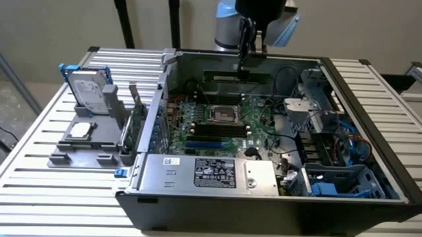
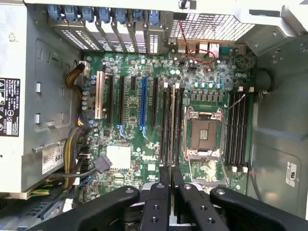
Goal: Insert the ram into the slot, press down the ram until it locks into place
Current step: 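Insert the ram into the slot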
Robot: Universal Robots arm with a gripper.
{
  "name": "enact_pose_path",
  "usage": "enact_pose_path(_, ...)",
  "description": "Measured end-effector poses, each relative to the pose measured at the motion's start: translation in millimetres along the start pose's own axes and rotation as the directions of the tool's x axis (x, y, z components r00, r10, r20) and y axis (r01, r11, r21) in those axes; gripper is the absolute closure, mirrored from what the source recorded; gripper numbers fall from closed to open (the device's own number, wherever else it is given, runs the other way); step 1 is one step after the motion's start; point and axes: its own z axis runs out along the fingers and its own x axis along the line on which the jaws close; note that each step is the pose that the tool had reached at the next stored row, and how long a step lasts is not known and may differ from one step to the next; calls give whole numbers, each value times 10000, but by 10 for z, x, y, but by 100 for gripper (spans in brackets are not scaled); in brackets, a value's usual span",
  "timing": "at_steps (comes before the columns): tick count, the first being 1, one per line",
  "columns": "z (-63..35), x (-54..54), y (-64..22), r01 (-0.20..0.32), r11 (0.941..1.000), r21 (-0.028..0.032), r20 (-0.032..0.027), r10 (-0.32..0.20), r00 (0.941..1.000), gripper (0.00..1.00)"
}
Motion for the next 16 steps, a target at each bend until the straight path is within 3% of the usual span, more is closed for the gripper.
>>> enact_pose_path(16, 30, 0, 22, -10, 10000, -1, -3, 10, 10000, 87)
